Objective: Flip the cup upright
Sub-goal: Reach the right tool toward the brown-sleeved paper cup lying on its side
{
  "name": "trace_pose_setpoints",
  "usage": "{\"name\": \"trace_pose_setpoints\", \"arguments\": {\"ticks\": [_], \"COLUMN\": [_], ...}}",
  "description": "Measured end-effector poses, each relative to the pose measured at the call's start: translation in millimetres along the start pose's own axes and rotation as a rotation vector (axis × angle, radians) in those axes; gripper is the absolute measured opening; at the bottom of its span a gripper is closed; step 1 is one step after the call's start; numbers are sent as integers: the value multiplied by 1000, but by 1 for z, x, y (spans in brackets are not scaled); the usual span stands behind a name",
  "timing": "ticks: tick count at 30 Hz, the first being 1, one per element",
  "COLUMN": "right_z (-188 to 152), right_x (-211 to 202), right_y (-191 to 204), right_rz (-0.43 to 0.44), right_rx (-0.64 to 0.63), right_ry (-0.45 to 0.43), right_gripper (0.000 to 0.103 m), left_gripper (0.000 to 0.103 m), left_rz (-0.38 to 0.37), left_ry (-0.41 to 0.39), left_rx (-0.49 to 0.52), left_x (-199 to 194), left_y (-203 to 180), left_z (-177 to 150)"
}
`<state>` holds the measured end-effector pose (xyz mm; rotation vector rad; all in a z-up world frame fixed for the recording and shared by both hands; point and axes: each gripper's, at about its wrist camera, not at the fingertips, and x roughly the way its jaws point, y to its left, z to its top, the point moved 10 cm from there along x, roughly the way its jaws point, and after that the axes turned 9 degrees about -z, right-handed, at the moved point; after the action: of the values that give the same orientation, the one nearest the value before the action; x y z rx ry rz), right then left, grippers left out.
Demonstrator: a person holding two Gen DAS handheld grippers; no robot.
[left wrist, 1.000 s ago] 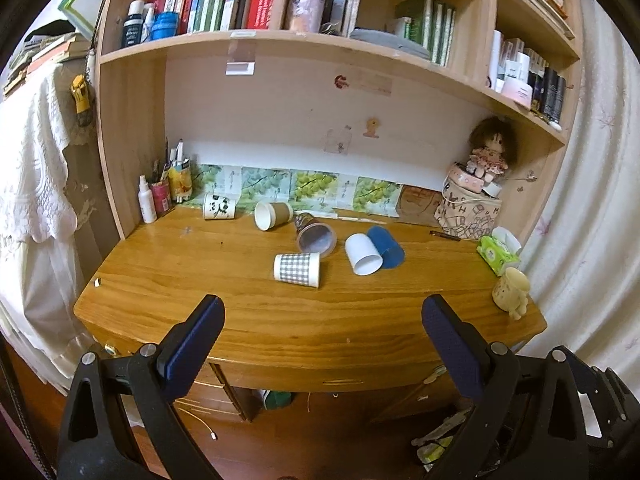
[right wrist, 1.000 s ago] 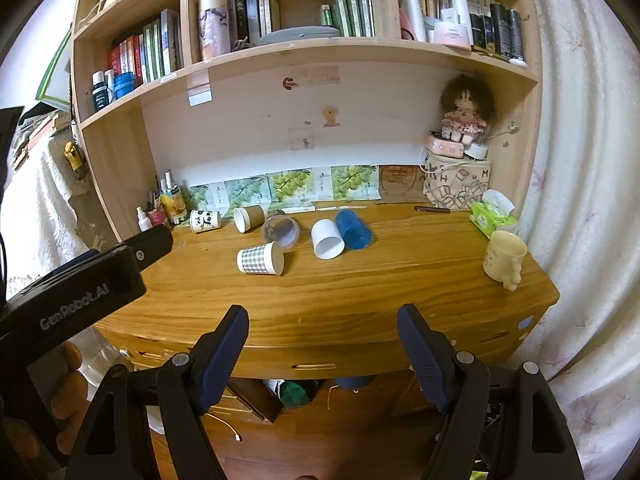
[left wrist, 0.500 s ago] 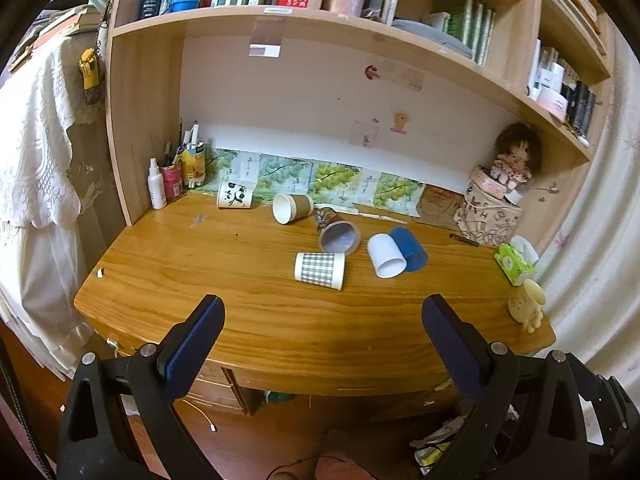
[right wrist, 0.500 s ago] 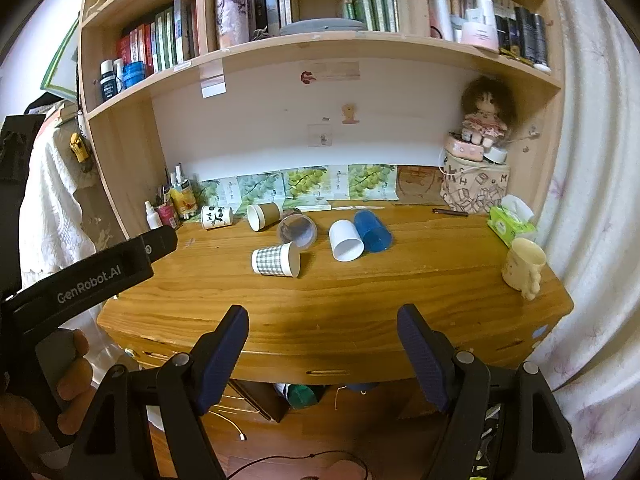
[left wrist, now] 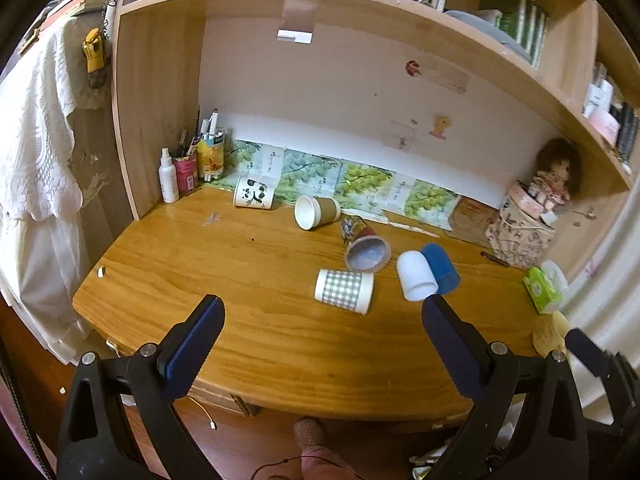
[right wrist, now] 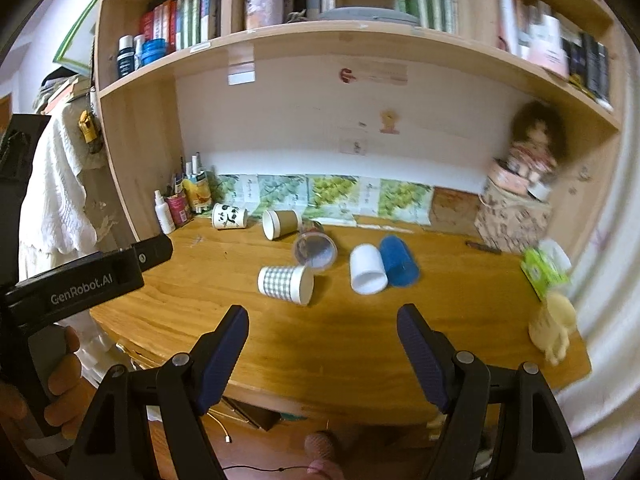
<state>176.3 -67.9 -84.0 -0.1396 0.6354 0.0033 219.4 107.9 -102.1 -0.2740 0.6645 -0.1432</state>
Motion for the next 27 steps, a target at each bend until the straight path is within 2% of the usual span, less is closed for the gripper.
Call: {"name": "trace_pose_setpoints", "arguments": {"ticks": [12,21,27], "right_z": [69,111,128], "right_x": [84,146,186], "right_y": [-1,2,14], "right_rz": [100,192,267], "right_rx": [-169,-324,-435], "right_ry": [-43,-81,-100], "right_gripper": [77,77,77], "left_gripper": [100,100,100], "left_rz": [33,107,157], "left_ry": [-4,-2,19], "left_rx": [13,6,-10], "left_x": [64,106,126], "left_y": [-6,2,9], "left_z": [57,91,98]}}
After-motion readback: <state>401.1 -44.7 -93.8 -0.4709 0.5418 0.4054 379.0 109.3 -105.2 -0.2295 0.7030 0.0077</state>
